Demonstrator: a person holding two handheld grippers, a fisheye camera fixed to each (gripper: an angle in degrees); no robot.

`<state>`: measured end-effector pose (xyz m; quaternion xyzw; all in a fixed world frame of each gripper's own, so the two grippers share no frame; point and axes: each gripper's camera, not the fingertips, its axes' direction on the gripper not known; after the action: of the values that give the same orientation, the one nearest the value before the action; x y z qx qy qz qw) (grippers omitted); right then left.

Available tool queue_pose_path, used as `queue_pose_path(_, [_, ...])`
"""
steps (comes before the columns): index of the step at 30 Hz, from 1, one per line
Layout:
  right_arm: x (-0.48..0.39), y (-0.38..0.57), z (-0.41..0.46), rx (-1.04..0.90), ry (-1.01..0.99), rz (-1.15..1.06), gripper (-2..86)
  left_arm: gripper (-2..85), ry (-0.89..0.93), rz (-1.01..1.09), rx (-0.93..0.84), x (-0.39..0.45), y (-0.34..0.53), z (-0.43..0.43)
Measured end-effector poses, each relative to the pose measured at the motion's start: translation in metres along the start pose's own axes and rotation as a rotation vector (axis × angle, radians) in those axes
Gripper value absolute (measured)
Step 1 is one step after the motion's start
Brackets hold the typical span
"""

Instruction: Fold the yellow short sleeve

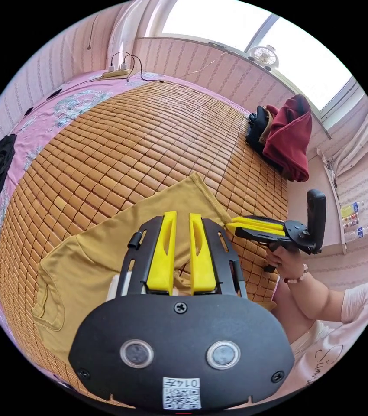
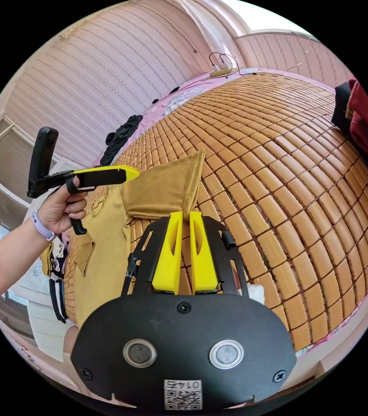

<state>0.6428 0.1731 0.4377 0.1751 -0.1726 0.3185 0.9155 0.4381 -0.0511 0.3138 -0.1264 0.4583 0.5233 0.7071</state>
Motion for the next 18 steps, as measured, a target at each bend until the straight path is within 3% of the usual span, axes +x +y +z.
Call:
queue_pose_path(9, [0.025,-0.013,-0.015,-0.030,-0.128,0.012,1.7,8.5,-0.001,-0.078,-0.035,0.036,-0.060,0.039])
queue_pose_path(18, [0.017,-0.021,-0.020,-0.082,-0.112,-0.064,1.8,3.6,-0.023,-0.143,-0.050,0.026,-0.074,0.046])
